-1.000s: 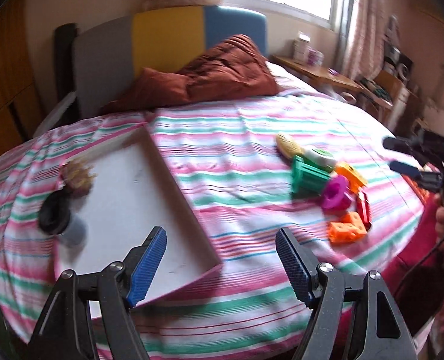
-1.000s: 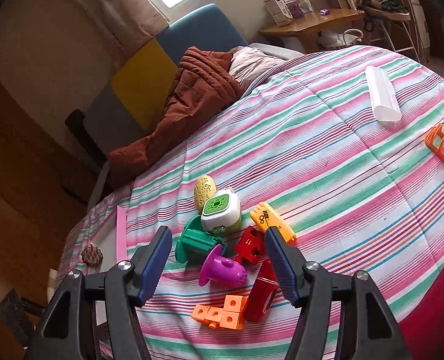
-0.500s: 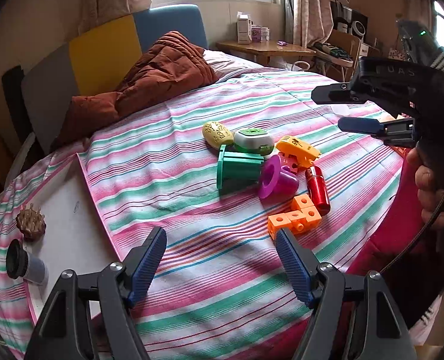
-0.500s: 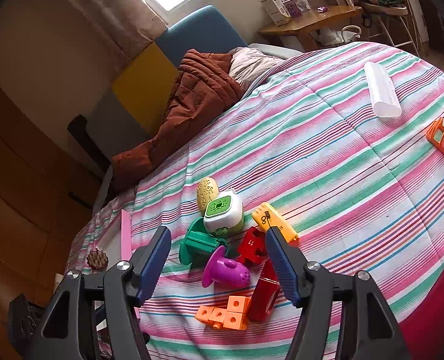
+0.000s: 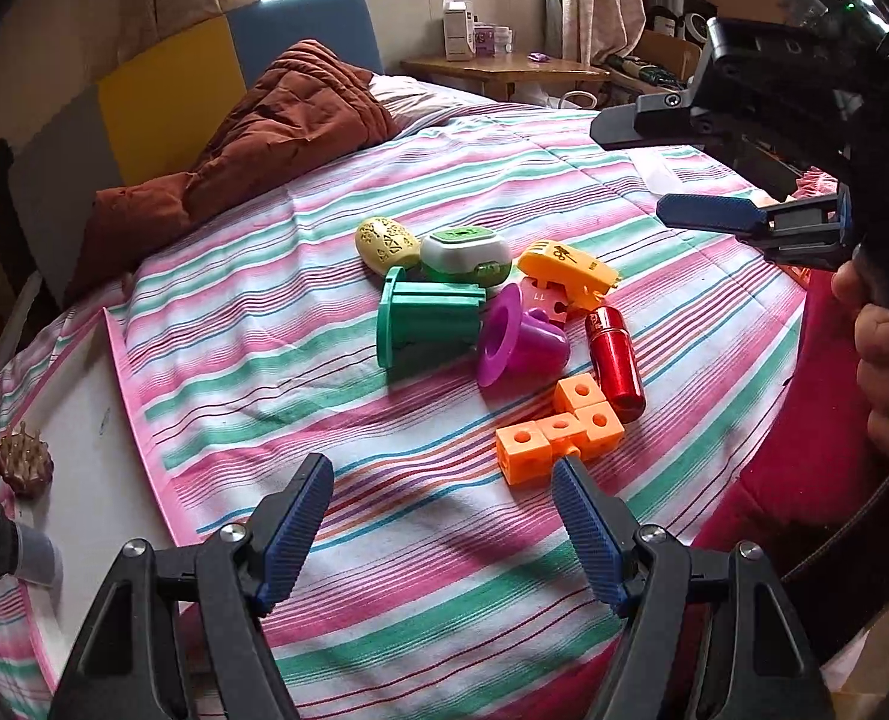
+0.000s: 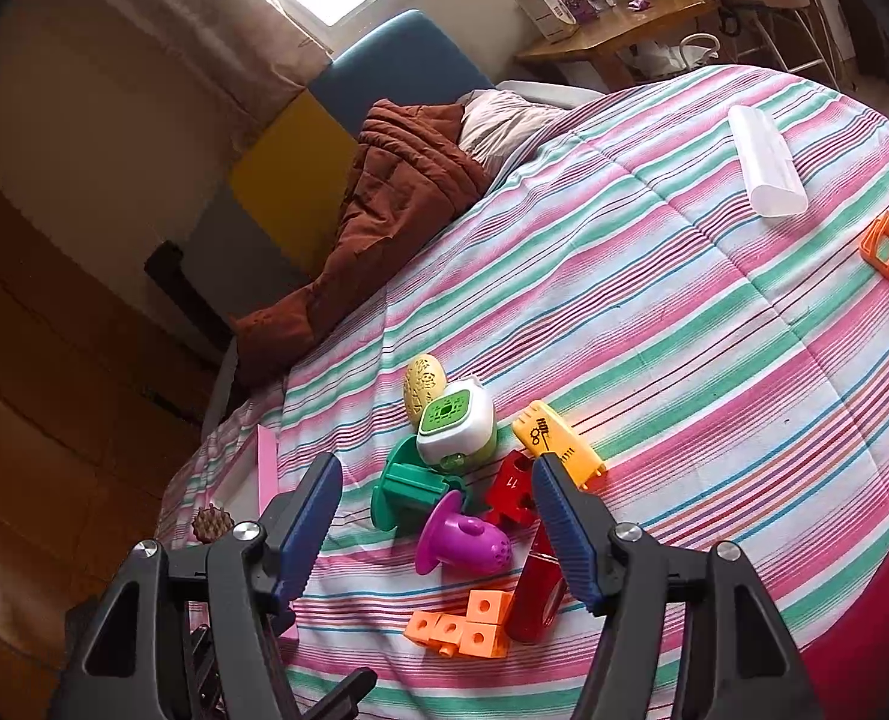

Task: Organize rigid objects
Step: 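Grasp the orange cube blocks with the left gripper while the right grasps the red tube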

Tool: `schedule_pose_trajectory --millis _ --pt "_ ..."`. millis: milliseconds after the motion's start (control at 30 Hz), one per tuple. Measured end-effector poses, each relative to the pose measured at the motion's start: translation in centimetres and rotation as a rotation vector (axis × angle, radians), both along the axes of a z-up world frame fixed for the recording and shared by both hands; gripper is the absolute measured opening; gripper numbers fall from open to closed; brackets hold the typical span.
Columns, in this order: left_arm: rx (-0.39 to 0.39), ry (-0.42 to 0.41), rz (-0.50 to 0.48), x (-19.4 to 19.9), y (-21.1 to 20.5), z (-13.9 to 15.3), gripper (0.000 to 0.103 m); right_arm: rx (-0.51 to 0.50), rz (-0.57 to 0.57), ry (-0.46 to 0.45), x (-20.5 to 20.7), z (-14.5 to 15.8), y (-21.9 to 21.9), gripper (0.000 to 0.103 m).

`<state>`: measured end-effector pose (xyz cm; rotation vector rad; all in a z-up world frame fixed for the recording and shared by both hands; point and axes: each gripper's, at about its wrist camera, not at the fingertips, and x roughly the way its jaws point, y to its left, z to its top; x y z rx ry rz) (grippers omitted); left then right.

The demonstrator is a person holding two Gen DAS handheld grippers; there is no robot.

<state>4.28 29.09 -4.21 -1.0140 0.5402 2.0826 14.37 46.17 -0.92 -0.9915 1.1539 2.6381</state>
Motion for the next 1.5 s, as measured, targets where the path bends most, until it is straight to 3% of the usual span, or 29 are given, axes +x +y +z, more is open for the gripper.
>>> schedule_pose_trajectory --millis 367,633,700,800,1067,1167,1333,1500 --pt "0.048 -0.062 -0.103 -0.7 3.1 -1.7 0.071 -0.029 -0.02 -0.018 0.1 -0.3 0.4 0.067" --pt "0.003 -0.084 -0.212 0.4 5.8 -3.6 0.07 -0.028 -0.026 -0.032 -0.2 -0.4 0.3 0.067" --pt "-0.024 -0.1 -0.22 0.3 6.1 -4.7 0.059 -0.026 -0.03 -0.036 -0.2 -0.4 0.3 0.067" --pt "0.019 -0.117 -0.206 0.0 5.2 -4.4 0.057 -0.02 -0.037 -0.054 -0.3 -0.5 0.3 0.067" --pt "0.046 -0.121 -0.02 -1.7 -1.0 -4.1 0.057 -0.043 -0.03 -0.23 -1.7 -2.4 0.5 0.067" --pt "0.054 -0.102 0.035 -2.1 -3.1 -4.3 0.057 -0.042 -0.018 -0.305 -2.3 -3.2 0.5 0.057" --pt "0.079 -0.086 0.05 -2.2 -4.2 -4.5 0.057 -0.008 0.027 -0.459 -3.6 -4.7 -0.5 0.046" --pt "0.101 -0.083 0.051 -2.1 -4.7 -4.8 0.057 0.046 0.071 -0.561 -4.5 -5.8 -1.6 0.045"
